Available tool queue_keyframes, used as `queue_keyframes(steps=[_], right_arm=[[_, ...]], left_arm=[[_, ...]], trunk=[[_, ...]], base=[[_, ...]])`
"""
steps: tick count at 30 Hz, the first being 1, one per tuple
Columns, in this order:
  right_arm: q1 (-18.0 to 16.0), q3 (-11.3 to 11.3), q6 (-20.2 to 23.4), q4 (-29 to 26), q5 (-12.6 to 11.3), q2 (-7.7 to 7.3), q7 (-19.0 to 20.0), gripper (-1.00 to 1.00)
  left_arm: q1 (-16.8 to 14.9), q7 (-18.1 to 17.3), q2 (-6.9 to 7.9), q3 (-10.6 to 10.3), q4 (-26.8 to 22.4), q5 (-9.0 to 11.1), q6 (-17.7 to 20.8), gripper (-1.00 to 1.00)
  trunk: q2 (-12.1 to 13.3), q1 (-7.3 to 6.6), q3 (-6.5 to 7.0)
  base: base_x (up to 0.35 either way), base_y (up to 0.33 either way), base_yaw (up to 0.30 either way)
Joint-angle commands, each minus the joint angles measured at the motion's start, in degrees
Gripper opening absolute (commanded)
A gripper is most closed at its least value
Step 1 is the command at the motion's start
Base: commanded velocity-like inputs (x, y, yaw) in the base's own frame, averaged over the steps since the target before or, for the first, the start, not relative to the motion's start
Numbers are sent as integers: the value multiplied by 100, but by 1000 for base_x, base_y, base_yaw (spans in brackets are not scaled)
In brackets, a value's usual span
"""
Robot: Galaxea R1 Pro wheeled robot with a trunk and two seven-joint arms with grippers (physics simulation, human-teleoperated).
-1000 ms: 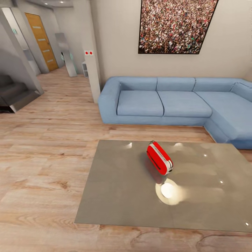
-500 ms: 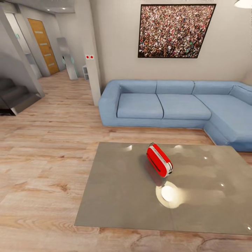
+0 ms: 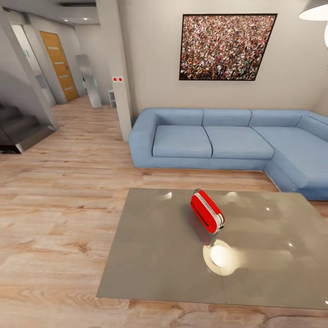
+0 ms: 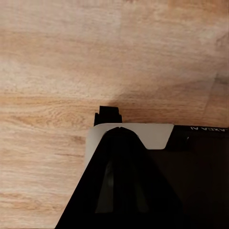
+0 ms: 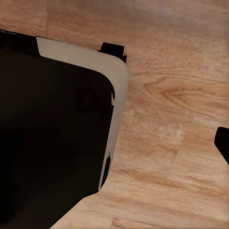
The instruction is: Turn on the radio receiver that's on the table in the living room.
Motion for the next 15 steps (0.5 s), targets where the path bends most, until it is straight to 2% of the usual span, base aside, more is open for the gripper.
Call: queue_keyframes(steps=[1, 15], right_arm=[[0, 1, 0, 0, 0, 0, 0, 100], [0, 5, 2, 0, 0, 0, 0, 100]], left_arm=[[0, 0, 0, 0, 0, 0, 0, -100], [0, -1, 9, 0, 0, 0, 9, -100]], trunk=[[0, 0, 10], [0, 0, 140]], base=[[0, 0, 0], [0, 0, 0]])
